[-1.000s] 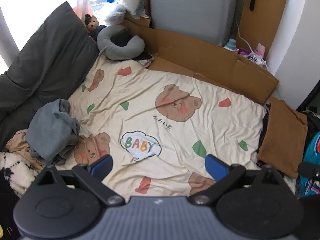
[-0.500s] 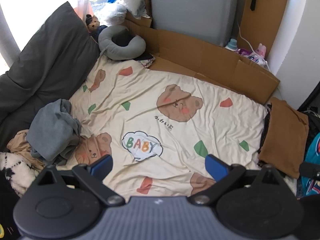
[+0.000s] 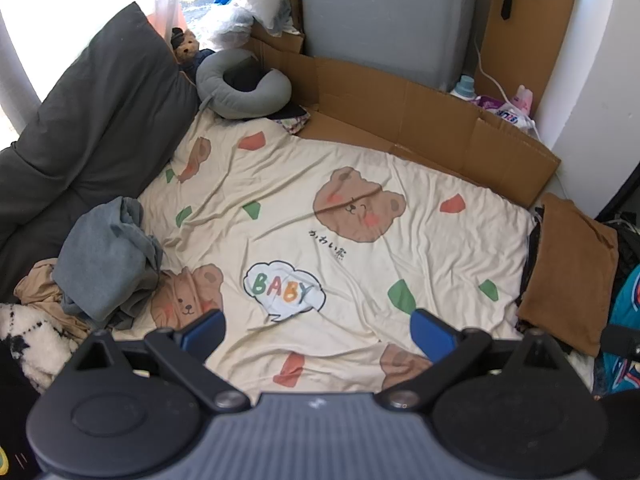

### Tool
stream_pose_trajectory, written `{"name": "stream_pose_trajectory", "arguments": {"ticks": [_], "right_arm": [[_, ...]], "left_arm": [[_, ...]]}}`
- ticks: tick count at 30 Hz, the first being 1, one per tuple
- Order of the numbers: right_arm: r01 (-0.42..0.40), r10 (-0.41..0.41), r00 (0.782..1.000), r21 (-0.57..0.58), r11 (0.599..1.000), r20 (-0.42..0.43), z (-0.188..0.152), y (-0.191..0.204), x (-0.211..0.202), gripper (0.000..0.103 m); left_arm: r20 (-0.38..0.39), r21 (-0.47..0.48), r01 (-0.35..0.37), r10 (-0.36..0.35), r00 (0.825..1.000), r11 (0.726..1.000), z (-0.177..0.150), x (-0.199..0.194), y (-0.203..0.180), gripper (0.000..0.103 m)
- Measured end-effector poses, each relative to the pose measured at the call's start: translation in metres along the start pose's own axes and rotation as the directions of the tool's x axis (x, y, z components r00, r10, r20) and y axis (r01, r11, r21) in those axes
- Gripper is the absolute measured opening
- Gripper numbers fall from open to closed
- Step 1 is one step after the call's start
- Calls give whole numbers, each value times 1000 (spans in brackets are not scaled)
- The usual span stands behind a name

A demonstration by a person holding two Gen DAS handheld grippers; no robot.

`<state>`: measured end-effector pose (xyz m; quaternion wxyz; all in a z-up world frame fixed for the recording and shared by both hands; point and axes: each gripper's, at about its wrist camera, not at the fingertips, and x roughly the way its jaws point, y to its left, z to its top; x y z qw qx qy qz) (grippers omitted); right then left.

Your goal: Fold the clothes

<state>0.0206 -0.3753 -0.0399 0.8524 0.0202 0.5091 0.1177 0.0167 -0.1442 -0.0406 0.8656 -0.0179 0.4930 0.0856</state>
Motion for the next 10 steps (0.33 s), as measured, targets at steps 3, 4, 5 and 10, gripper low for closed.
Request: {"name": "stream_pose_trajectory", "arguments": {"ticks": [3,4,5,10], "right_arm": [[5,-5,1000,-2,1000,0,0,0,0,102],[7,-7,1000,-3,1000,0,0,0,0,102],[8,-8,1000,-4,1000,0,0,0,0,102],[10,-10,1000,-6,1000,0,0,-1,1,102]], "left_arm": [[-1,2,2,-2,1000,1000,1,0,1,100],[-1,0,2,-2,1000,1000,1,0,1,100],[-2,0,2,-2,1000,1000,1,0,1,100],[-1,2,1,-1,1000,1000,0,1,1,100]]}}
